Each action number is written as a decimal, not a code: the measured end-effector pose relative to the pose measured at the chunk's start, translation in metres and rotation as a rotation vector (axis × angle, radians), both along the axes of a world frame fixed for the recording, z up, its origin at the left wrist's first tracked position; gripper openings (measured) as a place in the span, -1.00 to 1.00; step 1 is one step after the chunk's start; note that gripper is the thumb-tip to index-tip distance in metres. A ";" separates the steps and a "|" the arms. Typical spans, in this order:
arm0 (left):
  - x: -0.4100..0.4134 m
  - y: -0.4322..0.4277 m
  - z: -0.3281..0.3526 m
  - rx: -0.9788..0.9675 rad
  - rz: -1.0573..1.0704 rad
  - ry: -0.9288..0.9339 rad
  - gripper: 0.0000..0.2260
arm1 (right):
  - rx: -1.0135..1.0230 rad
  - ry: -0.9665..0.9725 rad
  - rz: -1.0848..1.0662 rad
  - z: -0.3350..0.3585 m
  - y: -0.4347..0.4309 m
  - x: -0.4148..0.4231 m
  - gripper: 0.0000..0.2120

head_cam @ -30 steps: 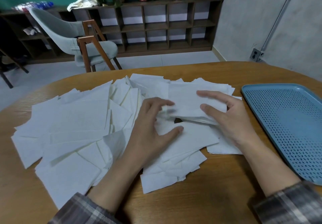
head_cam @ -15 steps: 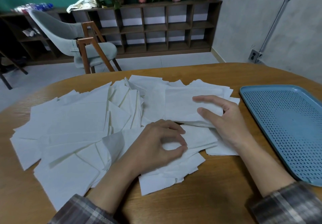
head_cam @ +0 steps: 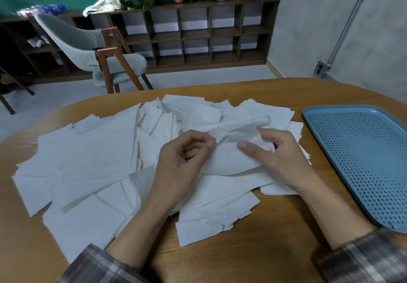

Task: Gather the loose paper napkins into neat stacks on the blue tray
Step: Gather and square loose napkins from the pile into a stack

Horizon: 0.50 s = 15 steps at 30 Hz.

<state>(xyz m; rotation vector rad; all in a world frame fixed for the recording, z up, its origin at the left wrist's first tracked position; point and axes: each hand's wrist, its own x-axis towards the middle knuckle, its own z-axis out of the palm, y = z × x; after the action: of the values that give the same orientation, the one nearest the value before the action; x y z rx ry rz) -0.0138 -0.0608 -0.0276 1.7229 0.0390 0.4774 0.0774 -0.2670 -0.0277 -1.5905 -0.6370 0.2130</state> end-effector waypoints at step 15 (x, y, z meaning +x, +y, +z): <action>-0.001 0.003 0.004 0.052 0.183 -0.055 -0.84 | 0.012 0.143 0.038 0.005 0.002 -0.003 -0.72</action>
<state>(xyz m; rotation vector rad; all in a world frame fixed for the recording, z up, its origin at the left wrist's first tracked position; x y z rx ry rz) -0.0148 -0.0581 -0.0235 1.7643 0.1464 0.6659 0.0742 -0.2648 -0.0232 -1.5371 -0.5568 0.3469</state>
